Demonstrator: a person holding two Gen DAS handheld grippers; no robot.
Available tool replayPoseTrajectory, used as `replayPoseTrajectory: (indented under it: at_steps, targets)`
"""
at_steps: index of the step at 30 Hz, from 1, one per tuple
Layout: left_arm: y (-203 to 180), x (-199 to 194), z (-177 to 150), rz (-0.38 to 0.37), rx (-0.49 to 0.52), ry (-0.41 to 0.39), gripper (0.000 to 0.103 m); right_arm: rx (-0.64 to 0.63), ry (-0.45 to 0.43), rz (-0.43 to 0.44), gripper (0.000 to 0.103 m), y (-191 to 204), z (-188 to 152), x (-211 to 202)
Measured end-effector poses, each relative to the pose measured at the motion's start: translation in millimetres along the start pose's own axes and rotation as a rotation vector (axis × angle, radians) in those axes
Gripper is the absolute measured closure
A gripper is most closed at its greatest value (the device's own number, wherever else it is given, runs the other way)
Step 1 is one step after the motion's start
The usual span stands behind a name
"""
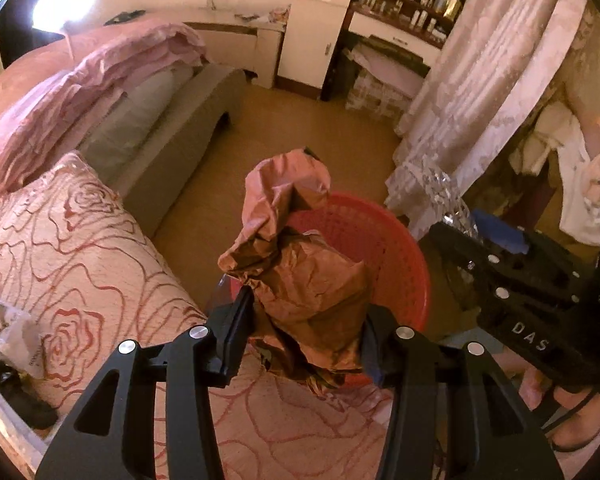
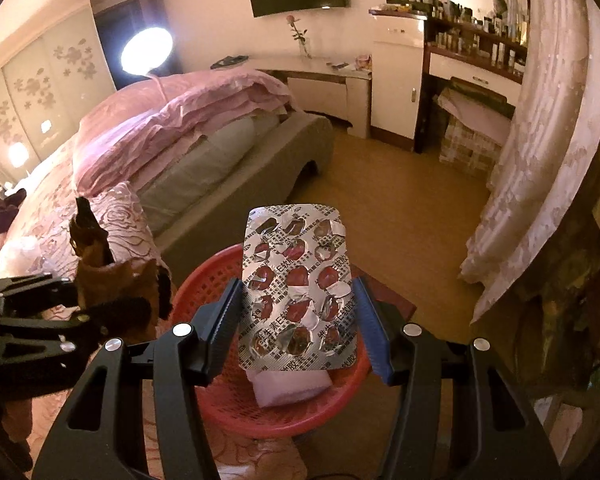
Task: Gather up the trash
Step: 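Carry both items over the red wastebasket and open both tools to drop them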
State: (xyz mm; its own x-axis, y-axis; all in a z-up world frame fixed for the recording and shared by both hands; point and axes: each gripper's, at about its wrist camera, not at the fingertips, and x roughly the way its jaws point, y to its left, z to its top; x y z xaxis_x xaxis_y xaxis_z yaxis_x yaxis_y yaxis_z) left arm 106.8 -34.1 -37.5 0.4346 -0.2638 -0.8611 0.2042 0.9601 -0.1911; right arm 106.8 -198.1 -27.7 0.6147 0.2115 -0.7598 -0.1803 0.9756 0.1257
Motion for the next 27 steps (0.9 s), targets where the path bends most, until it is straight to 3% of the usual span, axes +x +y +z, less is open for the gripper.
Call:
replayPoseTrajectory:
  at_steps: [7, 9, 12, 27]
  targets:
    - [-1.5, 10.8, 0.5, 0.001, -0.007, 0.022, 0.05, 0.009, 0.019, 0.007, 0.049, -2.3, -1.0, 7.4]
    - [-2.4, 9.7, 0.6, 0.003, 0.0, 0.018, 0.038, 0.011, 0.022, 0.009, 0.048, -2.2, -1.3, 8.1]
    - [-3.4, 8.7, 0.8, -0.005, -0.002, 0.019, 0.031, 0.023, 0.024, 0.014, 0.04, -3.5, -1.6, 6.8]
    - [6.7, -10.2, -12.8, 0.054, -0.025, -0.025, 0.028, 0.029, 0.02, 0.013, 0.038, -0.8, -10.7, -0.7]
